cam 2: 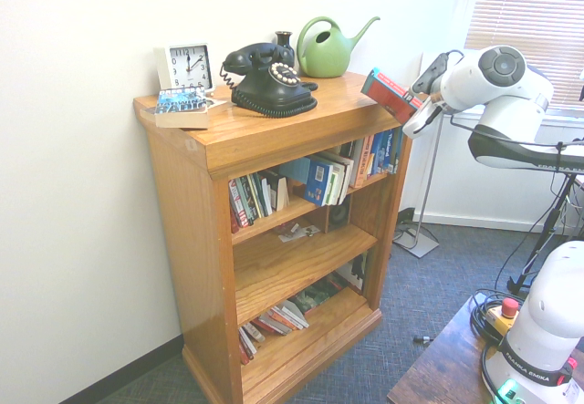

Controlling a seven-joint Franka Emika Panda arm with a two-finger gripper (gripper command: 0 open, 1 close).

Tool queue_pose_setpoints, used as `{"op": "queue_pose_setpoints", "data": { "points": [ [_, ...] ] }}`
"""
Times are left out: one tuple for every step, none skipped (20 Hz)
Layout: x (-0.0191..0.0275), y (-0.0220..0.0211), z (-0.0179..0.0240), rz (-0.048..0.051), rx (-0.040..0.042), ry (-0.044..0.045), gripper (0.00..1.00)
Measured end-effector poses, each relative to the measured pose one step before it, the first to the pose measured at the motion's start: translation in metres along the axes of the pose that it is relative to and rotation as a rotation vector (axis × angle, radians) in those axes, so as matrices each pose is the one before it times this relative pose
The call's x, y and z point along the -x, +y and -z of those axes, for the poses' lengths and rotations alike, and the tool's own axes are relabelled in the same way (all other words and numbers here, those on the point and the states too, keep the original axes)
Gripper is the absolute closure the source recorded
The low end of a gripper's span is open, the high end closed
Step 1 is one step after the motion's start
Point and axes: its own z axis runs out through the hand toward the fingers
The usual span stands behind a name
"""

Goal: Put the book on the shelf

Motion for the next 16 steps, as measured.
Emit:
{"op": "queue_pose_setpoints", "data": {
  "points": [
    [0.00738, 0.00007, 0.00616, -0.00584, -0.01359, -0.00146, 1.00],
    [0.00701, 0.00106, 0.00472, -0.00546, -0.01148, -0.00134, 1.00],
    [0.00621, 0.00143, 0.00365, -0.00472, -0.01151, -0.00040, 1.00],
    [0.00563, 0.00141, 0.00384, -0.00261, -0.01178, 0.00333, 1.00],
    [0.00593, 0.00080, 0.00350, 0.00220, -0.01044, 0.00440, 1.00],
    [0.00734, -0.00018, 0.00324, 0.00752, -0.00906, 0.00397, 1.00],
    [0.00798, -0.00066, 0.00235, 0.00647, -0.00849, 0.00102, 1.00],
    [0.00733, -0.00016, 0.00271, 0.00244, -0.01057, -0.00070, 1.00],
    [0.00742, -0.00034, 0.00150, 0.00300, -0.01141, -0.00496, 1.00],
    [0.00892, -0.00093, -0.00085, 0.00377, -0.01027, -0.01323, 1.00],
    [0.00884, -0.00184, -0.00230, 0.00996, -0.00335, -0.01314, 1.00],
    [0.00457, -0.00360, 0.00043, 0.01226, -0.00739, -0.00707, 1.00],
    [0.00336, -0.00405, 0.00143, 0.00986, -0.00908, -0.00871, 1.00],
    [0.00350, -0.00374, 0.00079, 0.00632, -0.00756, -0.01196, 1.00],
    [0.00317, -0.00312, 0.00098, 0.00373, -0.00480, -0.01001, 1.00],
    [0.00280, -0.00267, 0.00096, 0.00126, -0.00383, -0.00827, 1.00]
  ]
}}
